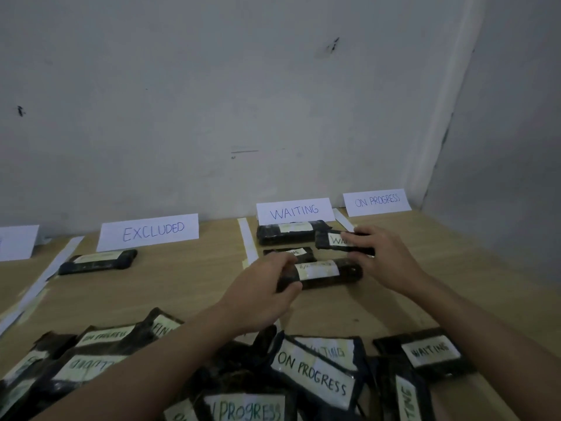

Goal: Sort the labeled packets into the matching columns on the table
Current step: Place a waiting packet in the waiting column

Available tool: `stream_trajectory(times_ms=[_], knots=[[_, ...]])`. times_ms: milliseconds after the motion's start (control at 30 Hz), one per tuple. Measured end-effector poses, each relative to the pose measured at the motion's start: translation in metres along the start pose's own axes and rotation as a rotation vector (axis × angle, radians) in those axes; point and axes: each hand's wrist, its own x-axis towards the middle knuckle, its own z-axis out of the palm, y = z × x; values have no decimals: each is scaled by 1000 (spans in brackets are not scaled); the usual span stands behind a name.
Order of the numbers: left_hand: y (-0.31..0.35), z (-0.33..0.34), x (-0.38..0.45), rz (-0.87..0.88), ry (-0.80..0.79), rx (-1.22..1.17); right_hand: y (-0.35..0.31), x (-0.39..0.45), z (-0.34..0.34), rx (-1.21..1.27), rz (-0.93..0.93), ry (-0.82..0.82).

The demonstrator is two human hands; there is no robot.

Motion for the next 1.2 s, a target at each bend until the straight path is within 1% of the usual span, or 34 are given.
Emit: stream_trajectory(times_ms=[100, 233, 400, 600, 667, 733, 800, 900, 1000, 1100, 1200], knots=[[-11, 8, 18, 93, -15, 121, 23, 25, 8, 4, 50, -69], [-21, 20, 35, 183, -69, 229, 38, 52, 22, 2, 75, -212], [-20, 29, 48, 234, -116, 279, 49, 73, 35, 27, 125, -366], [-18, 31, 53, 241, -144, 301, 48, 74, 36, -12, 103, -442], [-18, 30, 51, 236, -157, 305, 46, 71, 28, 15, 97, -426], [-15, 27, 49, 232, -175, 301, 41, 65, 17, 49, 80, -359], [-9, 25, 45, 241, -192, 300, 34, 55, 5, 52, 23, -287], [6, 23, 38, 261, -219, 302, 21, 33, -11, 56, -67, -240], [25, 24, 28, 298, -252, 295, 12, 6, -26, 60, -109, -247], [41, 29, 17, 331, -305, 339, 7, -25, -41, 21, -145, -280], [56, 35, 6, 371, -331, 380, 8, -57, -54, -9, -138, -317]])
